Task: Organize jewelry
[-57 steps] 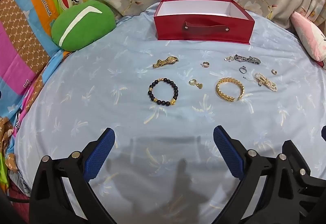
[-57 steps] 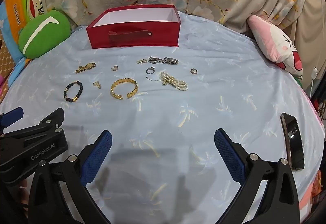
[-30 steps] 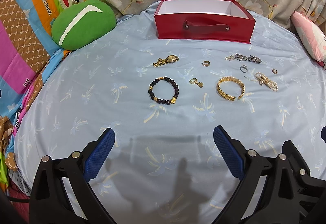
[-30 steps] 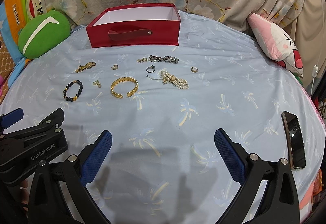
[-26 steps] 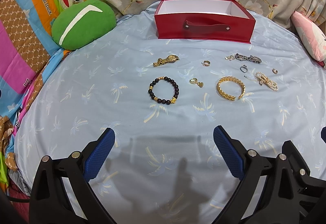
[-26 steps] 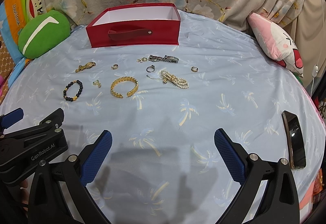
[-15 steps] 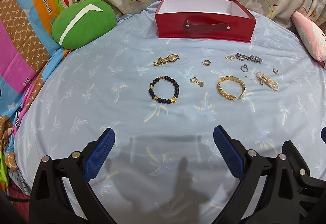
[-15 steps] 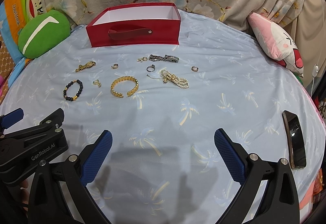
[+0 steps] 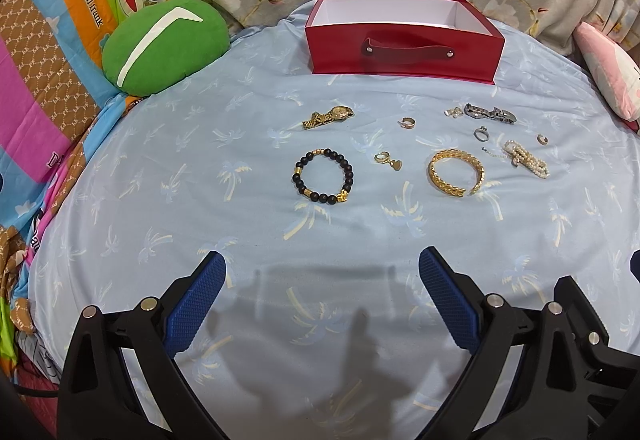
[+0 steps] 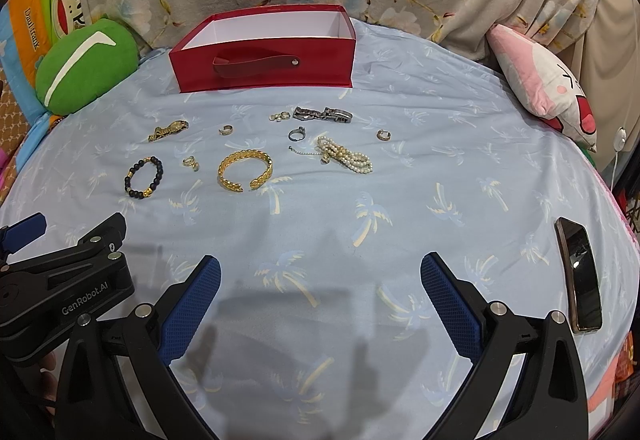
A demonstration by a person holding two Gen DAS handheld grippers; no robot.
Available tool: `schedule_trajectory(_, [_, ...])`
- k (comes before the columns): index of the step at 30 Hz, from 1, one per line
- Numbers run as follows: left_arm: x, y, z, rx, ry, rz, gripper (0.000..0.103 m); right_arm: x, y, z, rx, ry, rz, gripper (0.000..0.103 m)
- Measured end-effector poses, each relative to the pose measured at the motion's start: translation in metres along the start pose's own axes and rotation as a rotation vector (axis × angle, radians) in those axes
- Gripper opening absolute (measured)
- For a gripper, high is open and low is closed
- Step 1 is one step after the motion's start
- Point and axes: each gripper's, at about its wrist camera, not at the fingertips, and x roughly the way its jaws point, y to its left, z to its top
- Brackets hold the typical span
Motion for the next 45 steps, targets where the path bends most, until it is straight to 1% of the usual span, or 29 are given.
schedule_trajectory(13, [0.011,0.003,-0.004,-0.005,0.022,-0.024,0.095,0.014,-0.003,0.002,0.002,0.012,0.018,0.098])
schedule_trajectory(19, [0.02,0.003,0.009,-0.004,0.02,-0.027,0.095,0.032,-0.009,0.009,-0.001,0.015,0.053,0.098])
schedule_trajectory(25, [0.039,0.024,0.022,-0.051,0.037,-0.002,0.095,0.052,-0.021,0.017,0.018,0.007,0.073,0.098])
schedule_trajectory(26, [0.042,0.028,0.024,-0.059,0.04,0.001,0.095,0.056,-0.023,0.018,0.026,0.011,0.078,0.097])
schedule_trajectory(27, [0.046,0.03,0.025,-0.066,0.044,0.004,0.095,0.06,-0.026,0.02,0.031,0.014,0.082,0.094])
schedule_trajectory(30, [0.057,0.037,0.03,-0.08,0.06,0.008,0.095,0.071,-0.03,0.025,0.032,0.024,0.083,0.089])
schedule_trajectory(33, [0.065,0.039,0.034,-0.086,0.067,0.012,0.095,0.08,-0.03,0.03,0.031,0.024,0.087,0.087])
schedule_trajectory(37, [0.078,0.037,0.04,-0.102,0.096,-0.004,0.095,0.092,-0.028,0.038,0.037,0.032,0.114,0.086])
schedule_trajectory(39, [0.085,0.036,0.043,-0.106,0.107,-0.02,0.095,0.097,-0.026,0.041,0.034,0.03,0.104,0.086])
schedule_trajectory(41, [0.091,0.034,0.044,-0.107,0.112,-0.019,0.095,0.103,-0.029,0.045,0.045,0.031,0.094,0.086])
schedule_trajectory(45, [0.1,0.029,0.046,-0.099,0.124,-0.017,0.095,0.114,-0.037,0.051,0.071,0.039,0.08,0.081])
